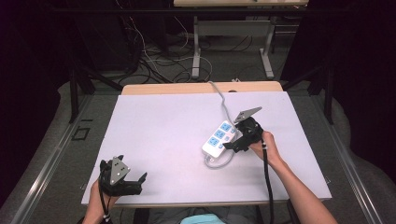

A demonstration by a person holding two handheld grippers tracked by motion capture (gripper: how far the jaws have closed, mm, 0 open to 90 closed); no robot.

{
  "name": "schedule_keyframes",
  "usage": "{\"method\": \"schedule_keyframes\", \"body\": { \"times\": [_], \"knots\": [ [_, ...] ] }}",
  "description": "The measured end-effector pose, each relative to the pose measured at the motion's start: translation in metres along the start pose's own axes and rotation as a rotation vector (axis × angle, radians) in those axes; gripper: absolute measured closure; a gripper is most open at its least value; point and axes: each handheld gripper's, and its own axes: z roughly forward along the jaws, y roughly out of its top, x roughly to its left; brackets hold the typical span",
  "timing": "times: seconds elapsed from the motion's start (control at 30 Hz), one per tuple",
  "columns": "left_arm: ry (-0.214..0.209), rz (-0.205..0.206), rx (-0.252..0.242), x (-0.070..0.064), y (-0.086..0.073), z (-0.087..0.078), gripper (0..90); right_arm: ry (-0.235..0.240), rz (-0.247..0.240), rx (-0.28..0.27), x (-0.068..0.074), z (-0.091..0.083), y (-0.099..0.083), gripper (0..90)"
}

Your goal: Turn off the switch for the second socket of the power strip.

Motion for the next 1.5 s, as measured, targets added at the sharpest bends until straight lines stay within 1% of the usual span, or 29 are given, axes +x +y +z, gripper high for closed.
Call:
{"method": "schedule_keyframes", "body": {
  "times": [0.03,0.1,0.17,0.2,0.23,0.33,0.37,0.4,0.47,0.53,0.57,0.6,0.63,0.67,0.77,0.8,0.83,0.87,0.9,0.93,1.03,1.1,1.17,1.2,1.23,1.33,1.4,1.43,1.5],
  "knots": [
    [0.0,0.0,0.001,0.0,0.0,0.0,0.4,-0.006,-0.007,-0.004,-0.001,0.001,0.0,0.0],
    [0.001,0.0,0.001,0.0,0.0,0.0,0.4,0.0,0.012,-0.011,-0.002,0.002,0.001,0.0],
    [0.002,0.0,0.001,0.0,0.0,0.0,0.4,0.002,0.005,-0.005,-0.004,0.002,0.002,0.0],
    [0.002,0.001,0.001,0.0,0.0,0.0,0.4,0.004,0.015,-0.011,-0.005,0.002,0.002,0.0],
    [0.002,0.002,0.001,0.0,0.0,0.0,0.4,0.002,0.006,-0.028,-0.006,0.003,0.002,0.0],
    [0.001,0.002,0.002,0.0,0.0,0.0,0.4,0.007,0.013,-0.027,-0.007,0.003,0.004,0.0],
    [0.002,0.003,0.002,0.0,0.0,0.0,0.4,0.015,0.026,-0.03,-0.007,0.004,0.005,0.0],
    [0.002,0.003,0.002,0.0,0.0,0.0,0.4,0.005,0.029,-0.029,-0.007,0.004,0.005,0.0],
    [0.002,0.003,0.002,0.0,0.0,0.0,0.4,0.01,0.01,-0.035,-0.009,0.006,0.006,0.0],
    [0.001,0.003,0.002,0.0,0.0,0.0,0.4,0.007,0.013,-0.031,-0.009,0.007,0.007,0.0],
    [0.001,0.004,0.002,0.0,0.0,0.0,0.4,0.007,0.028,-0.03,-0.009,0.007,0.008,0.0],
    [0.001,0.004,0.002,0.0,0.0,0.0,0.4,0.015,0.03,-0.025,-0.009,0.007,0.008,0.0],
    [0.001,0.004,0.002,0.0,0.0,0.0,0.4,0.015,0.017,-0.037,-0.011,0.008,0.008,0.0],
    [0.001,0.004,0.003,0.0,0.0,0.0,0.4,0.014,0.02,-0.04,-0.011,0.009,0.008,0.0],
    [0.001,0.004,0.003,0.0,0.0,0.0,0.4,0.012,0.019,-0.025,-0.012,0.009,0.01,0.0],
    [0.001,0.004,0.003,0.0,0.0,0.0,0.4,0.019,0.026,-0.048,-0.012,0.011,0.009,0.0],
    [0.001,0.003,0.001,0.0,0.0,0.0,0.4,0.01,0.032,-0.043,-0.011,0.01,0.01,0.0],
    [0.002,0.003,0.0,0.0,0.0,0.0,0.4,0.007,0.018,-0.048,-0.013,0.01,0.01,0.0],
    [0.002,0.003,0.001,0.0,0.0,0.0,0.4,0.006,0.037,-0.051,-0.012,0.011,0.01,0.0],
    [0.004,0.002,-0.003,-0.001,0.0,0.0,0.4,0.009,0.023,-0.057,-0.014,0.01,0.011,0.0],
    [0.001,-0.002,-0.001,-0.001,0.0,0.001,0.4,0.001,0.026,-0.064,-0.013,0.01,0.011,0.4],
    [-0.001,0.0,0.003,-0.001,0.0,0.0,0.4,0.002,0.034,-0.066,-0.013,0.01,0.011,5.9],
    [0.001,-0.001,-0.002,-0.001,0.0,0.001,0.4,0.004,0.037,-0.063,-0.013,0.01,0.011,8.5],
    [0.002,-0.001,-0.002,-0.001,0.0,0.001,0.4,-0.002,0.028,-0.069,-0.013,0.01,0.011,13.4],
    [0.001,-0.001,-0.003,-0.001,0.0,0.001,0.4,-0.01,0.036,-0.091,-0.013,0.01,0.01,18.8],
    [0.002,-0.002,-0.002,-0.001,0.0,0.001,0.4,-0.036,0.041,-0.099,-0.013,0.009,0.01,33.7],
    [0.002,-0.002,-0.002,-0.001,0.0,0.001,0.4,-0.037,0.05,-0.113,-0.013,0.009,0.01,41.3],
    [0.003,0.0,-0.002,-0.001,0.0,0.0,0.4,-0.042,0.049,-0.098,-0.013,0.009,0.01,45.5],
    [0.001,0.003,0.002,0.0,0.0,0.0,0.4,-0.041,0.053,-0.09,-0.014,0.008,0.009,54.7]
  ]
}}
